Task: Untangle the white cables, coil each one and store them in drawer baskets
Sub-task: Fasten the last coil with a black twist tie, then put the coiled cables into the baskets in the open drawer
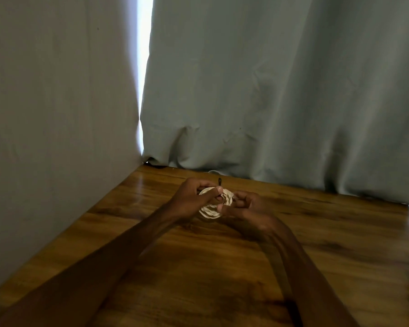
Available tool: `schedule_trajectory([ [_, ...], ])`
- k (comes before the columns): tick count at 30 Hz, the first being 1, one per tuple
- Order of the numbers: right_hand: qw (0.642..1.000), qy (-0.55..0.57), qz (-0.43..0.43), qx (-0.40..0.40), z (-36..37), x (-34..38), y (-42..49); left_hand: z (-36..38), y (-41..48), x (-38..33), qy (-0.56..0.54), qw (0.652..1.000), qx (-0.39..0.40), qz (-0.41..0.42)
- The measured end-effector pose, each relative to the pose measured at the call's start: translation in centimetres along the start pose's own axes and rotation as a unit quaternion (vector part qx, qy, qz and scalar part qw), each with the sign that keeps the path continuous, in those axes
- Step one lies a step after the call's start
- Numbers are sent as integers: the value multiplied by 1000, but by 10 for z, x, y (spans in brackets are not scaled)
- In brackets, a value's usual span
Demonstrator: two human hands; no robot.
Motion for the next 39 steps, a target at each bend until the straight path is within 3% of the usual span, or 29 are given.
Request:
schedule_trajectory([
  [8, 992, -87, 30, -89, -63, 14, -61, 55, -13, -15, -1, 997, 78, -27],
  [15, 978, -78, 39, -191, -157, 17, -134, 160, -38, -40, -76, 970, 181, -144],
  [20, 966, -101, 72, -224, -205, 17, -184, 230, -51, -52, -82, 956, 177, -217],
  [26, 924, -172, 50, -336, -267, 34, -241, 293, -63, -64, -34, 946, 179, -267],
  [30, 902, -188, 5, -388, -291, 38, -273, 317, -62, -70, 12, 959, 142, -244],
  [33, 876, -259, -41, -405, -306, 37, -285, 325, -61, -79, 172, 965, 134, -149],
  [36, 849, -378, -47, -367, -312, 28, -287, 322, -61, -79, 333, 937, 83, -67],
  [39, 849, -423, -26, -316, -303, 15, -286, 322, -69, -77, 319, 946, 44, -35],
])
Point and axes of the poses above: each hand's wrist, its own y-axis towards the middle knuckle, its own z-axis out of the palm, x = y × z, the point moved 4 cm from there along y, towards the middle knuckle, and after that the axes turned 7 degrees about -x, right-handed, at the moved point
